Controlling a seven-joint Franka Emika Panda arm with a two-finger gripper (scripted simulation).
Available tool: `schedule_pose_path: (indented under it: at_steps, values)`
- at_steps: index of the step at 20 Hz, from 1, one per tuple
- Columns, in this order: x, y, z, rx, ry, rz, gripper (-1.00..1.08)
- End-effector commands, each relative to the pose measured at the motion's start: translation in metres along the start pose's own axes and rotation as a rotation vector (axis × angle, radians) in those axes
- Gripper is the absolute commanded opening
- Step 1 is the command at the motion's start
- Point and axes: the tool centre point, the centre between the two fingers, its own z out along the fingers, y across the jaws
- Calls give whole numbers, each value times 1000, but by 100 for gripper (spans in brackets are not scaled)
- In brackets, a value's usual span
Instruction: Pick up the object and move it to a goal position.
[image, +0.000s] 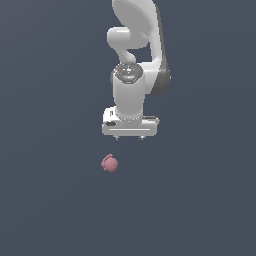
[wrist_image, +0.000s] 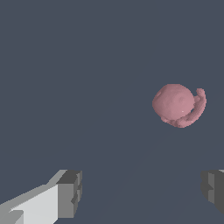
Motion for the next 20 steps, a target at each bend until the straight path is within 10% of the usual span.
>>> schedule_pose_path:
  at_steps: [1, 20]
  values:
    - [0, 0, 0, 0, 0, 0, 100]
    - [7, -17, -6, 10, 2, 0, 100]
